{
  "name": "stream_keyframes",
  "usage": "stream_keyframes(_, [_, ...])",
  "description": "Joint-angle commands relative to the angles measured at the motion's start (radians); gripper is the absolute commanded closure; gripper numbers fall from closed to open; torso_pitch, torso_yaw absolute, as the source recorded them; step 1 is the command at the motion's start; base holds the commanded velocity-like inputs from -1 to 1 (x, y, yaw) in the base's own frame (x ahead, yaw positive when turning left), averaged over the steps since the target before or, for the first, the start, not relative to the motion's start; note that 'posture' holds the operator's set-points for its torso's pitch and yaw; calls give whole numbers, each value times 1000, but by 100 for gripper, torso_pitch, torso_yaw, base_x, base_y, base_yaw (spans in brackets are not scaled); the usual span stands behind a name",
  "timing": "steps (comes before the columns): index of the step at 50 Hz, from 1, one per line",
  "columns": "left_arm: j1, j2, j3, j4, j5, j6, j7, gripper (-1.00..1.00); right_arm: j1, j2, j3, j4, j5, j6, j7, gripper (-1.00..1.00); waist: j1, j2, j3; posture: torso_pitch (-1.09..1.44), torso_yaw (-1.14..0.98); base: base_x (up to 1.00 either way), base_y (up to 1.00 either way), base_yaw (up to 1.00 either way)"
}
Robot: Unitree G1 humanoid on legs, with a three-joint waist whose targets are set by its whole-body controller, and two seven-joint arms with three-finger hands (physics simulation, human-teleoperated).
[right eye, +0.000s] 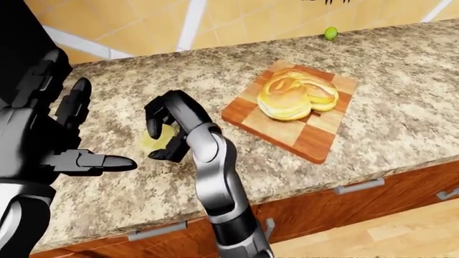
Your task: Pick up the wedge of cheese and place it on the slice of bread to prepare a simple cheese on bread dish.
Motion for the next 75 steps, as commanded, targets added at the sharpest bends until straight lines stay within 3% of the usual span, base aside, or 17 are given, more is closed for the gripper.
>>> stream_keyframes(1, [-20, 14, 10, -21, -13, -27, 17, -100, -70, 2, -10, -96, 0, 23, 5, 100, 0, 7, -29, 0, 0, 0, 0, 0])
stream_keyframes(9, [-12, 19, 5, -21, -25, -34, 30, -100, -168, -65, -70, -165, 34, 123, 20, 100, -2, 4, -20, 0, 0, 0, 0, 0])
stream_keyframes(18, [-21, 20, 1, -21, -22, -28, 32, -100, -301, -219, -176, -65, 152, 139, -99, 100, -1, 0, -15, 0, 0, 0, 0, 0])
stream_keyframes(27, [-43, 18, 1, -21, -14, -12, 26, -100, -378, -348, -228, -3, 228, 162, -172, 100, -2, -6, -11, 0, 0, 0, 0, 0])
stream_keyframes(37, [-29, 11, 4, -21, -3, -24, 16, -100, -451, -444, -270, 55, 288, 186, -216, 100, -2, -11, -7, 0, 0, 0, 0, 0])
stream_keyframes(62, [-42, 6, -2, -21, 13, -17, 9, -100, -448, -660, -351, 8, 346, 297, -183, 100, 5, -24, -6, 0, 0, 0, 0, 0])
stream_keyframes(75, [-17, -4, -1, -21, 30, -38, -7, -100, -421, -735, -392, 38, 383, 289, -179, 100, 5, -26, -6, 0, 0, 0, 0, 0])
